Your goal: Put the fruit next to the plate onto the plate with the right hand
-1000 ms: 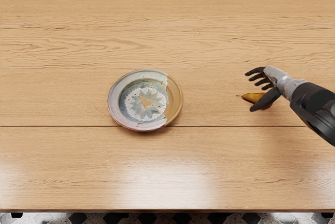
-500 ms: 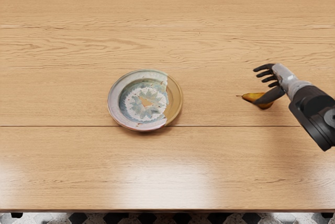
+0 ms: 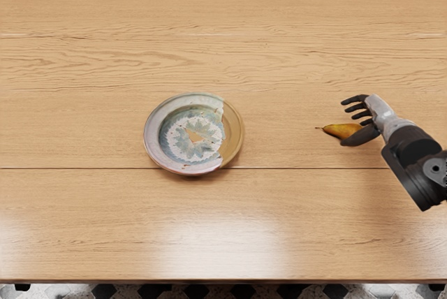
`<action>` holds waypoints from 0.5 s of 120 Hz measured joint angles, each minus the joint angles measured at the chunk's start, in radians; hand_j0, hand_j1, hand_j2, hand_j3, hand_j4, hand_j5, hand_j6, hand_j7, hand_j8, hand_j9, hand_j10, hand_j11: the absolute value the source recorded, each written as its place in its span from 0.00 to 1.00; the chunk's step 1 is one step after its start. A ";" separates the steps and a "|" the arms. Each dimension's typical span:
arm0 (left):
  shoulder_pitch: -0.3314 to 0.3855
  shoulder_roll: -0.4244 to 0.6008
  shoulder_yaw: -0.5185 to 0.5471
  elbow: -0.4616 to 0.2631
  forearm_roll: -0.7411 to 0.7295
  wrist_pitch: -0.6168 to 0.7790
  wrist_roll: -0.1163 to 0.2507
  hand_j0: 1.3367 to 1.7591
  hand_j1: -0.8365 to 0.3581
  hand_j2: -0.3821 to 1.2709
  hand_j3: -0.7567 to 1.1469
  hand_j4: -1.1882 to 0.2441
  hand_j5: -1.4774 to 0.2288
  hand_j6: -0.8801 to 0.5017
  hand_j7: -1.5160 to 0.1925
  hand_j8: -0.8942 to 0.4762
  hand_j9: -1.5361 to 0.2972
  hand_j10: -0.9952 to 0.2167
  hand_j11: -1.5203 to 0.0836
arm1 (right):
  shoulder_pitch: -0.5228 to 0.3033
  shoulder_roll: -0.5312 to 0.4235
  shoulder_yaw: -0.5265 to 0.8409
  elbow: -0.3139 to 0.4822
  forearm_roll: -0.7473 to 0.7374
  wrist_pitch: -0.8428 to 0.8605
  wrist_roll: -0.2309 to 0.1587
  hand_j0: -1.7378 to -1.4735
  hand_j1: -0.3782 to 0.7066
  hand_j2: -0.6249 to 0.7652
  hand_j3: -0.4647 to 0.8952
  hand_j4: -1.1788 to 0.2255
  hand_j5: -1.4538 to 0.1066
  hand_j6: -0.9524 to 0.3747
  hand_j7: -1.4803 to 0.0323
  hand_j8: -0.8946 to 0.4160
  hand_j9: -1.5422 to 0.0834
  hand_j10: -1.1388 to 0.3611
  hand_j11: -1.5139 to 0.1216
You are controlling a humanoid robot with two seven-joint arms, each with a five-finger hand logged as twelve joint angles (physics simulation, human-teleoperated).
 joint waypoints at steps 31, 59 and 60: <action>-0.001 0.000 0.000 0.000 0.000 0.000 0.000 0.76 0.99 0.23 0.40 0.83 0.87 0.64 0.89 0.65 0.84 0.82 0.95 | -0.003 0.028 0.000 -0.020 -0.008 -0.006 0.000 0.30 0.47 0.39 0.34 0.55 0.60 0.42 0.64 0.38 0.63 0.49 0.61; 0.000 0.000 0.000 0.000 0.000 0.000 0.000 0.76 0.99 0.23 0.40 0.83 0.87 0.64 0.89 0.65 0.84 0.82 0.95 | -0.004 0.032 0.001 -0.021 -0.008 -0.012 0.000 0.30 0.54 0.39 0.34 0.51 0.55 0.37 0.58 0.33 0.58 0.45 0.56; 0.000 0.000 0.000 0.000 0.000 0.000 0.000 0.76 0.99 0.23 0.40 0.83 0.87 0.64 0.89 0.65 0.84 0.82 0.95 | -0.004 0.032 0.001 -0.021 -0.008 -0.012 0.000 0.30 0.54 0.39 0.34 0.51 0.55 0.37 0.58 0.32 0.58 0.45 0.56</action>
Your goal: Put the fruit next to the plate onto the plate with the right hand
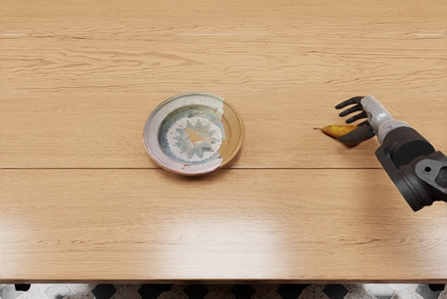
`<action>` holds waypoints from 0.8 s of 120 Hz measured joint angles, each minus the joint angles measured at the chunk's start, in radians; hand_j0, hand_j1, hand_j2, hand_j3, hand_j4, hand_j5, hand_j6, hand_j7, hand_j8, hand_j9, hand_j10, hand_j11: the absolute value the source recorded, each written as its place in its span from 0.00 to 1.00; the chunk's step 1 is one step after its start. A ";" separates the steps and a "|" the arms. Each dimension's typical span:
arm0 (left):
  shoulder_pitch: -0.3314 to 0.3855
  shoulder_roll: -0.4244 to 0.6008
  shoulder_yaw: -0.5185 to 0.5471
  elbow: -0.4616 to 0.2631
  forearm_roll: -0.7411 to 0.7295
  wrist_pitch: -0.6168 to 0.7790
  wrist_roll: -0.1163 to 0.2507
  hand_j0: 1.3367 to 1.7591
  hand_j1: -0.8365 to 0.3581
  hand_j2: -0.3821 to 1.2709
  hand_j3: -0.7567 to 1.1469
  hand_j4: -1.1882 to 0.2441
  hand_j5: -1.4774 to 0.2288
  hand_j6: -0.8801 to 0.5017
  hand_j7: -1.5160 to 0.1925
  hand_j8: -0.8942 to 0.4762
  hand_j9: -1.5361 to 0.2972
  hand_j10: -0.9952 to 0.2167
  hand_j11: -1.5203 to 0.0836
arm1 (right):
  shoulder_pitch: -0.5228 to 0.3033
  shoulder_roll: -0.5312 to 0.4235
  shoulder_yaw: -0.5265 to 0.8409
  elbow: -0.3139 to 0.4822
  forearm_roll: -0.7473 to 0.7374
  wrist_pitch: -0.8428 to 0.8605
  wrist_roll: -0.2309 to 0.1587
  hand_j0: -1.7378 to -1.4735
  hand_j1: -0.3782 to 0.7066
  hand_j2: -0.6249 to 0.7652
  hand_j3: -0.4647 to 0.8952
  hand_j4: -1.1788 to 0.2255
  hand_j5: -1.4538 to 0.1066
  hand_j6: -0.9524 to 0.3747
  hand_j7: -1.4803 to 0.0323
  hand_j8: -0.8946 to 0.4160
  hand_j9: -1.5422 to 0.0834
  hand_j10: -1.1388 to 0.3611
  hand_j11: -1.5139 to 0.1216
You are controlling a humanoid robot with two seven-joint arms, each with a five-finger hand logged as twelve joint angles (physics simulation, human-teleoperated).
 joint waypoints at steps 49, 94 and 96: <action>-0.001 0.000 0.000 0.000 0.000 0.000 0.000 0.76 0.99 0.23 0.40 0.83 0.87 0.64 0.89 0.65 0.84 0.82 0.95 | -0.020 0.001 -0.002 -0.003 0.000 -0.001 0.000 0.30 0.55 0.39 0.34 0.50 0.54 0.36 0.57 0.32 0.58 0.42 0.55; -0.001 0.000 0.000 0.000 0.000 0.000 0.000 0.76 0.99 0.23 0.40 0.83 0.87 0.64 0.89 0.65 0.84 0.82 0.95 | -0.033 0.012 0.003 -0.015 0.000 -0.001 0.001 0.30 0.57 0.37 0.34 0.48 0.53 0.35 0.56 0.32 0.56 0.49 0.49; 0.000 0.000 0.000 0.000 0.000 0.000 0.000 0.76 0.99 0.23 0.40 0.83 0.87 0.64 0.89 0.65 0.84 0.82 0.95 | -0.033 0.012 0.003 -0.016 0.001 -0.001 0.001 0.30 0.57 0.38 0.34 0.48 0.53 0.34 0.55 0.32 0.56 0.48 0.50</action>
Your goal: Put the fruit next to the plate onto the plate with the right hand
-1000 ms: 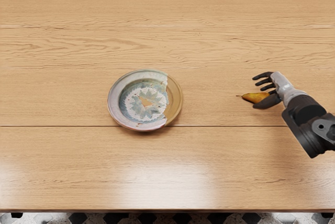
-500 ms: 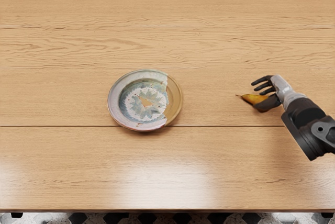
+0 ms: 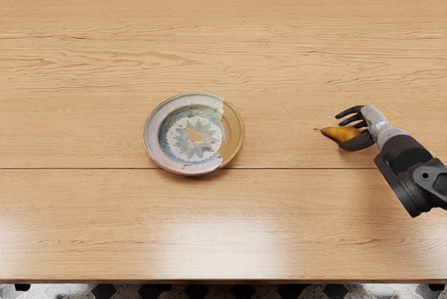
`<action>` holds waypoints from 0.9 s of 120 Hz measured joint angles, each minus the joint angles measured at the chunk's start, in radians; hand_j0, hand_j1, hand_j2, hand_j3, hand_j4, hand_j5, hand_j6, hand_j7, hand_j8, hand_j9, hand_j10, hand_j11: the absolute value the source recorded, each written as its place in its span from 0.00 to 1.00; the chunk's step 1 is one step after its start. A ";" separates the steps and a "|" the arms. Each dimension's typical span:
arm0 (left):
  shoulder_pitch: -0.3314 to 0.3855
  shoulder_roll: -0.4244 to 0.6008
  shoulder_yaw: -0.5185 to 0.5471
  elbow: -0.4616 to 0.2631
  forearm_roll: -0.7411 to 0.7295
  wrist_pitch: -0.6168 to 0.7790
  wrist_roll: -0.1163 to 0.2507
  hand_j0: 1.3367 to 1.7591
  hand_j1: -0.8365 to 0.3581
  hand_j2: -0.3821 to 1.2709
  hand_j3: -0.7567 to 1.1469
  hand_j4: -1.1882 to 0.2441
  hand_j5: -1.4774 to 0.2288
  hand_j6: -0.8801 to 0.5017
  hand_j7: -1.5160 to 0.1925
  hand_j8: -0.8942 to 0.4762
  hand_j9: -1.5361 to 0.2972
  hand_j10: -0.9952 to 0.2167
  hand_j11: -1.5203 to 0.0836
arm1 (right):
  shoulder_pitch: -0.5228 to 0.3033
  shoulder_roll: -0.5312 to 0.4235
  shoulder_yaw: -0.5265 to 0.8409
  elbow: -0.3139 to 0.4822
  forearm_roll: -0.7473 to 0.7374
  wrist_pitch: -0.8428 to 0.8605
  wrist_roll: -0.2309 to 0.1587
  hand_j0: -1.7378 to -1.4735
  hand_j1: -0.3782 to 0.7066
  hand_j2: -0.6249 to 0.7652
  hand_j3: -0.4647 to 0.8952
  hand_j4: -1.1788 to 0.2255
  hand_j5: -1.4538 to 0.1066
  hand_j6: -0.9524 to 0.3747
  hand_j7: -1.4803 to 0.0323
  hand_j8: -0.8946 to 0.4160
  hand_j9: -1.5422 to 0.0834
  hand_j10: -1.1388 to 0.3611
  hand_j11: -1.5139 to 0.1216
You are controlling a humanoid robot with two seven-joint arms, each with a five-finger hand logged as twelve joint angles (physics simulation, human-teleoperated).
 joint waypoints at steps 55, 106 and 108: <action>0.000 0.000 0.000 0.000 0.000 0.000 0.000 0.76 0.99 0.23 0.40 0.83 0.87 0.64 0.89 0.65 0.84 0.82 0.95 | 0.007 0.001 0.008 0.001 0.014 0.003 -0.003 0.31 0.63 0.55 0.34 0.39 0.40 0.34 0.44 0.36 0.44 0.43 0.47; -0.001 0.000 0.000 0.000 0.000 0.000 0.000 0.76 0.99 0.23 0.40 0.83 0.87 0.64 0.89 0.65 0.84 0.82 0.95 | 0.033 -0.003 0.038 0.025 0.040 0.014 -0.008 0.30 0.62 0.62 0.34 0.38 0.39 0.26 0.43 0.32 0.44 0.41 0.42; -0.001 0.000 0.000 0.000 0.000 0.000 0.000 0.76 0.99 0.23 0.40 0.83 0.87 0.64 0.89 0.65 0.84 0.82 0.95 | 0.034 -0.003 0.039 0.027 0.041 0.015 -0.009 0.30 0.62 0.62 0.34 0.38 0.39 0.26 0.43 0.32 0.44 0.41 0.42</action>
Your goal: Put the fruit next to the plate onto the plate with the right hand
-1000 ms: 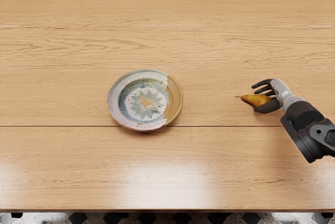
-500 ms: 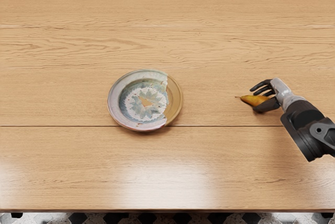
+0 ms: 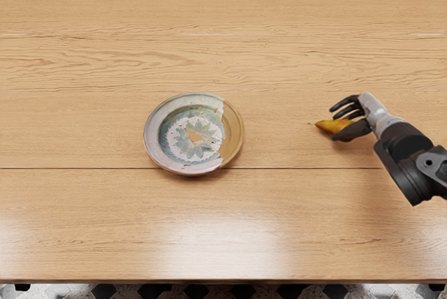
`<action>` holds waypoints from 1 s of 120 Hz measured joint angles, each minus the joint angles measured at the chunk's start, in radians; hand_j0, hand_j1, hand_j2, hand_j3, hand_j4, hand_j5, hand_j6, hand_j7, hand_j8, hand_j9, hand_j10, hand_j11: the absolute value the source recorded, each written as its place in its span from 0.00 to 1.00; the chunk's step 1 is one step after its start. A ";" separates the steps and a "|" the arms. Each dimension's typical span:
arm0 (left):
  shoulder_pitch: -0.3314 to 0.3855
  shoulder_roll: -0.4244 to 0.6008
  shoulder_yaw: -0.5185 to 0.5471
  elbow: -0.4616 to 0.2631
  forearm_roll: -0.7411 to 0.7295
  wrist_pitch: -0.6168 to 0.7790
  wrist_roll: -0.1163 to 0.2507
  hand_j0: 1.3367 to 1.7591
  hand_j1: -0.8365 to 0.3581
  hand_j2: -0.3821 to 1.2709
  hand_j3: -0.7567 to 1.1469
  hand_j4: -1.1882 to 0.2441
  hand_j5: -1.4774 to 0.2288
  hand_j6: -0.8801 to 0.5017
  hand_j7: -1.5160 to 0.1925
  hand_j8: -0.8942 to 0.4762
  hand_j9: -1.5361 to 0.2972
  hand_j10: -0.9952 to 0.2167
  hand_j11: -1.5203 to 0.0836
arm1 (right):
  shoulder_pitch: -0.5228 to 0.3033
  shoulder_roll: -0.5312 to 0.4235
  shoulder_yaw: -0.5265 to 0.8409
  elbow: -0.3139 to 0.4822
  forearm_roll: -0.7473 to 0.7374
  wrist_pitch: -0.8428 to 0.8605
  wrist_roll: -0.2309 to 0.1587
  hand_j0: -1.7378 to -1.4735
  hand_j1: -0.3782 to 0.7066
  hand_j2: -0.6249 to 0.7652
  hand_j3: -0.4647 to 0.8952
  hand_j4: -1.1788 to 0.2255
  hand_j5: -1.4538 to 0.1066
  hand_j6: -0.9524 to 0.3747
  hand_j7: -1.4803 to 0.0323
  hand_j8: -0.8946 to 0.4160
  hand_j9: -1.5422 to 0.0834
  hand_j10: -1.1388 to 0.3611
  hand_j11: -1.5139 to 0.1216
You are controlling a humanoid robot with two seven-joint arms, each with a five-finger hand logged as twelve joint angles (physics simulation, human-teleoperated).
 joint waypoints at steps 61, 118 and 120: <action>0.001 0.000 0.000 0.000 0.000 0.000 0.000 0.76 0.99 0.23 0.40 0.83 0.87 0.64 0.89 0.65 0.84 0.82 0.95 | 0.008 0.026 0.068 0.049 0.038 0.062 -0.002 0.30 0.63 0.62 0.34 0.38 0.40 0.26 0.43 0.32 0.44 0.41 0.42; 0.001 0.000 0.000 0.000 0.000 0.000 0.000 0.76 0.99 0.23 0.40 0.83 0.87 0.64 0.89 0.65 0.84 0.82 0.95 | 0.045 0.108 0.076 0.050 0.040 0.085 -0.002 0.30 0.64 0.63 0.34 0.38 0.40 0.24 0.43 0.32 0.44 0.42 0.42; 0.000 0.000 0.000 0.000 0.000 0.000 0.000 0.76 0.99 0.23 0.40 0.83 0.87 0.64 0.89 0.65 0.84 0.82 0.95 | 0.045 0.110 0.076 0.050 0.040 0.085 -0.002 0.30 0.64 0.63 0.34 0.38 0.40 0.24 0.43 0.32 0.44 0.42 0.42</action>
